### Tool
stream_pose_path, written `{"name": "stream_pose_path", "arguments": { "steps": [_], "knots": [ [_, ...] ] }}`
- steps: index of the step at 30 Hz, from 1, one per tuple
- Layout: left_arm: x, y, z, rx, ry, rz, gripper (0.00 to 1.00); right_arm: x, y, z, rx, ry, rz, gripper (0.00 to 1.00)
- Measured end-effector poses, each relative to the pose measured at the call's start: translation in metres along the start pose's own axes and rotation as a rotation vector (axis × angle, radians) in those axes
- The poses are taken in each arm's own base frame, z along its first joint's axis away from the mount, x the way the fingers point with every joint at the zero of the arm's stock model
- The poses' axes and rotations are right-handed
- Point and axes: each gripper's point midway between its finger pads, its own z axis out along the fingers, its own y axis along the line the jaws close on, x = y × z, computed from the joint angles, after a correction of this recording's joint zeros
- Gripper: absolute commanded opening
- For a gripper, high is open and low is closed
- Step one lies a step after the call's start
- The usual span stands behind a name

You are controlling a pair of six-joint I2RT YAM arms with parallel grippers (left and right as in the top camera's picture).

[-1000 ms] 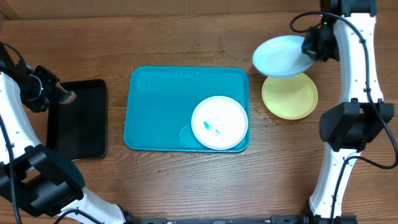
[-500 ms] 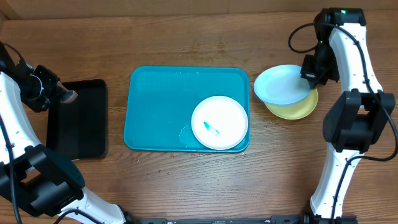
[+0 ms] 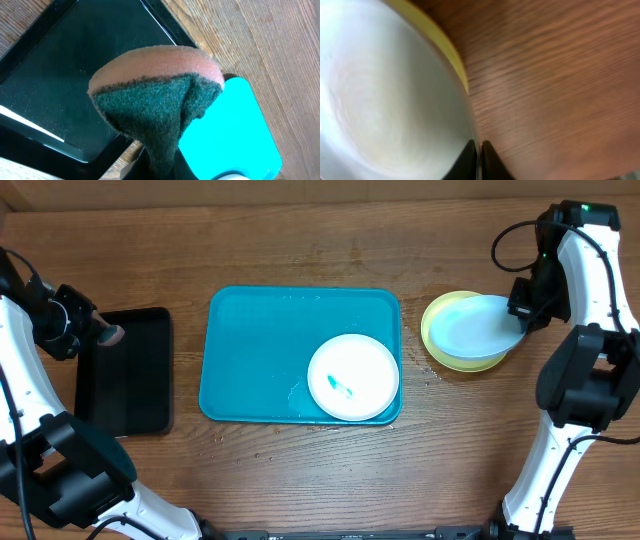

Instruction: Clean dirty plates on tray and stack at the side

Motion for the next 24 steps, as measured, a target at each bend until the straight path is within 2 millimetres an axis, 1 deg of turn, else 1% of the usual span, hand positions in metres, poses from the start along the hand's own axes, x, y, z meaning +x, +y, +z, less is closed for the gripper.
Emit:
{"name": "stream_pose_path", "arguments": {
  "steps": [1, 2, 5, 7, 10, 12, 13, 16, 18, 20, 22, 24],
  "knots": [
    [0.000, 0.000, 0.000, 0.000, 0.000, 0.000, 0.04, 0.000, 0.002, 0.002, -0.009, 0.002, -0.012, 0.37],
    [0.000, 0.000, 0.000, 0.000, 0.000, 0.000, 0.04, 0.000, 0.005, 0.004, -0.018, 0.005, -0.019, 0.46],
    [0.000, 0.000, 0.000, 0.000, 0.000, 0.000, 0.04, 0.002, 0.012, 0.008, -0.039, 0.012, -0.034, 0.52],
    [0.000, 0.000, 0.000, 0.000, 0.000, 0.000, 0.04, 0.003, 0.020, 0.009, -0.064, 0.016, -0.053, 0.54],
    [0.000, 0.000, 0.000, 0.000, 0.000, 0.000, 0.04, 0.005, 0.039, 0.007, -0.132, 0.015, -0.109, 0.56],
    [0.000, 0.000, 0.000, 0.000, 0.000, 0.000, 0.04, 0.011, 0.064, 0.003, -0.224, 0.023, -0.201, 0.57],
    [0.000, 0.000, 0.000, 0.001, -0.001, 0.000, 0.04, 0.014, 0.073, 0.002, -0.254, 0.024, -0.237, 0.57],
    [0.000, 0.000, 0.000, 0.000, -0.001, 0.000, 0.04, 0.030, 0.116, -0.005, -0.358, 0.020, -0.426, 0.61],
    [0.000, 0.000, 0.000, 0.001, -0.001, 0.000, 0.04, 0.041, 0.139, -0.008, -0.381, 0.012, -0.529, 0.61],
    [0.000, 0.000, 0.000, 0.001, -0.001, 0.000, 0.04, 0.056, 0.169, -0.009, -0.389, -0.007, -0.651, 0.61],
    [0.000, 0.000, 0.000, 0.001, -0.001, 0.000, 0.04, 0.067, 0.193, -0.006, -0.375, -0.028, -0.734, 0.61],
    [0.000, 0.000, 0.000, 0.001, -0.001, 0.000, 0.04, 0.076, 0.212, -0.001, -0.344, -0.050, -0.795, 0.61]
  ]
}}
